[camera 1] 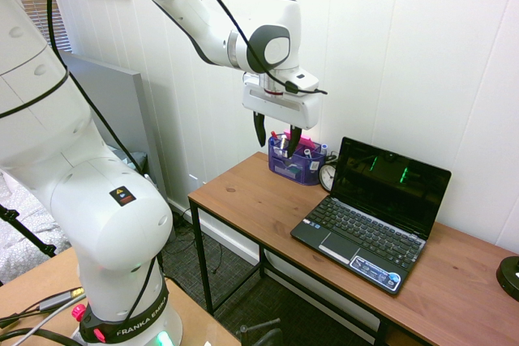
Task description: Close the laptop lid
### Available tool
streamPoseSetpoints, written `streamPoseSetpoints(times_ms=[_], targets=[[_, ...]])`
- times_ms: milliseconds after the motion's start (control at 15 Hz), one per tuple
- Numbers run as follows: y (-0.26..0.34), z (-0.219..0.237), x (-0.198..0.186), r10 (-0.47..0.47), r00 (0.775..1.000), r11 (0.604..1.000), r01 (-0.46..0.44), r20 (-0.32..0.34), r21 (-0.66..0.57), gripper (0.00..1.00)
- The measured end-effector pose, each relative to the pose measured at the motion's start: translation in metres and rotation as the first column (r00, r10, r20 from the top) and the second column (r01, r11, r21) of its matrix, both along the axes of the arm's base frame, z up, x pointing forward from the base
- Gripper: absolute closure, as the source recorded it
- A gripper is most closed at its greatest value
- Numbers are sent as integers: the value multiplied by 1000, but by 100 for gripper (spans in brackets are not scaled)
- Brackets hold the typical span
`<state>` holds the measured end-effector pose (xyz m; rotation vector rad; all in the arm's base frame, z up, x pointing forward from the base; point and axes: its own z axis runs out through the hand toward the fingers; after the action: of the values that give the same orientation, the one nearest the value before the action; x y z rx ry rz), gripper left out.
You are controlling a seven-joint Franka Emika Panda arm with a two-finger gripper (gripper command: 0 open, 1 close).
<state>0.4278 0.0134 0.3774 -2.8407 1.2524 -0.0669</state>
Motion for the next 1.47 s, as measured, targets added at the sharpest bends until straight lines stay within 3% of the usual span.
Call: streamPoseSetpoints(times_ms=[200,400,800,1133,1467], targets=[[2,2,1,-7,1000,1000,8,2,-11,0],[-8,23,15,-33,998,999,35,51,-32,0],[-53,45,82,-105,982,986,123,157,-110,0],[-115,51,143,-191,953,972,218,236,-92,0],[-162,42,180,-267,930,953,293,254,-70,0]])
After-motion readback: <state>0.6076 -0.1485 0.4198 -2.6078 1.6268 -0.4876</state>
